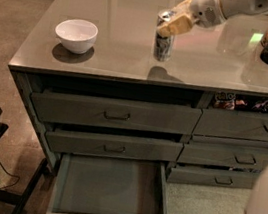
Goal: Pick redbull can from bottom drawer and place on counter
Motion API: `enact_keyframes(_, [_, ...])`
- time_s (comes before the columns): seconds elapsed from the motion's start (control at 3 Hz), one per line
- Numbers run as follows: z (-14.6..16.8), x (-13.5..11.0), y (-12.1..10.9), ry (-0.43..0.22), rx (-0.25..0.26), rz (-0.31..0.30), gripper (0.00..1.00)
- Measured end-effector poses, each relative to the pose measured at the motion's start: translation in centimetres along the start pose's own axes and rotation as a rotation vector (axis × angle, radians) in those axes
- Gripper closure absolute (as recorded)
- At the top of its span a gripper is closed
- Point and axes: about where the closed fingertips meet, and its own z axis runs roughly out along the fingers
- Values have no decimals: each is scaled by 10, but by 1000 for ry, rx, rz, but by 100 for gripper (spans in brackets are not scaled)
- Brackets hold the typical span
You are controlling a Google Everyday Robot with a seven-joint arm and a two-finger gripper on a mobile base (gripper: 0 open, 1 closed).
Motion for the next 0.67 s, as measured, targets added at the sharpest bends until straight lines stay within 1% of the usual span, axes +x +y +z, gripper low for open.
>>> enact_keyframes(0.33, [4, -5, -27, -38, 54, 30, 100])
enact_keyframes(0.67, [6, 2, -43, -57, 86, 79, 100])
